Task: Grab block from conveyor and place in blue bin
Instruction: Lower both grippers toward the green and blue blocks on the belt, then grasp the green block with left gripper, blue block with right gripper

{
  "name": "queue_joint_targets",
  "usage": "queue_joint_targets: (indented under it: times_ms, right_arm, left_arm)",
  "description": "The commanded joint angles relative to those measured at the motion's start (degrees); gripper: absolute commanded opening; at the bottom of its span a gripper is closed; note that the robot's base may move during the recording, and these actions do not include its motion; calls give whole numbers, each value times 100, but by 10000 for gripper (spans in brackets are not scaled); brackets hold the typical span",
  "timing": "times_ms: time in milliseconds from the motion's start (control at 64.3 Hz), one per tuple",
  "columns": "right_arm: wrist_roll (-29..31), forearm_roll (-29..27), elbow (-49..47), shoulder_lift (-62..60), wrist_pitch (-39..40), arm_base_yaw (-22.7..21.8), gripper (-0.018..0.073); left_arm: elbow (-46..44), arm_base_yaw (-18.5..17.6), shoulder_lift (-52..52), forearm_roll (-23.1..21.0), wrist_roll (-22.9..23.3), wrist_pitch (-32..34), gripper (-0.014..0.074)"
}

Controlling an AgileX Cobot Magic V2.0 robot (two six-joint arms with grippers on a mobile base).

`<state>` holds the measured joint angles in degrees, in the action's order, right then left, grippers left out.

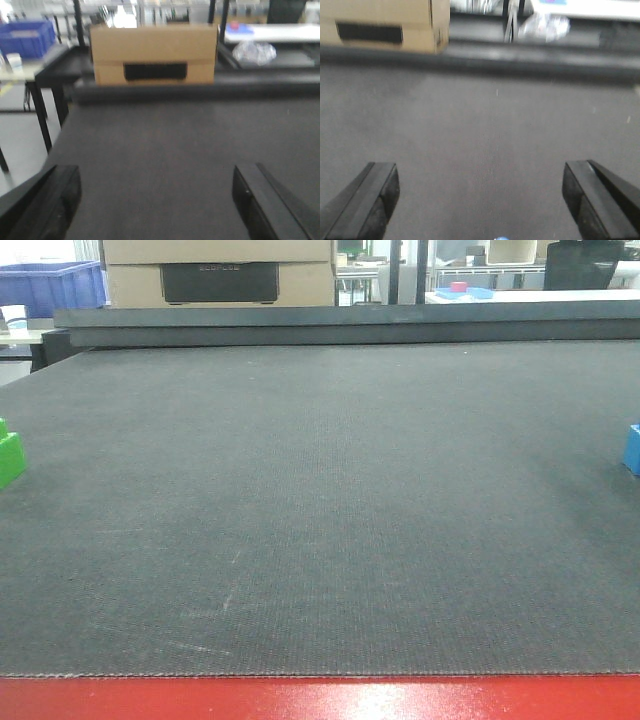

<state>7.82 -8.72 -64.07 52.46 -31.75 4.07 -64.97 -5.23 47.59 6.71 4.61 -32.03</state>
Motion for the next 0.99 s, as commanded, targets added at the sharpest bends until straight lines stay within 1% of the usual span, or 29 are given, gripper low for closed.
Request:
queue_joint_targets:
  times_ms: [0,78,202,311,357,389,435,497,544,622,715,855,979]
  right_arm:
    - [25,6,-58,222,-122,3,559]
    - [25,6,-174,461,-458,3,559]
    - [25,6,-634,974,-1387,3,559]
    - [25,50,-1118,1549,-2257,3,559]
    - [25,156,-1297,1813,-2557,3,559]
    - [25,260,-1382,2017,-2680,3,559]
    - [25,348,-1421,2190,-2741,3,559]
    - [12,371,-1421,2418,-2741,-45,559]
    - [12,371,-1421,2570,-2731,-104,559]
    - [12,371,-1410,2819,-2718,-213,559]
    - [-19,371,-1384,3134,-2583,-328,559]
    - [-19,371,-1384,3653,-2296,-360,559]
    - [-19,346,-1384,4110,-2251,-360,559]
  left_arm:
    - [-91,-50,299,7,18,-341,574]
    - [-322,-50,666,7,18,-880,582]
    - [-801,-50,1292,7,18,-1674,582]
    - [-1219,16,1896,-18,18,-2168,582]
    - [-1349,68,2193,-35,18,-2376,582]
    - [-1445,148,2406,-145,-34,-2589,582]
    - [-1471,274,2690,-368,-268,-2770,582]
    - [-1471,450,2993,-671,-505,-2895,582]
    - [-1460,595,3256,-813,-615,-2909,582]
    - [-1460,728,3593,-811,-743,-2854,582]
    - [-1460,830,3974,-788,-757,-2685,582]
    - [-1460,853,4439,-801,-824,-2502,582]
    - [-1460,853,4779,-847,-892,-2493,582]
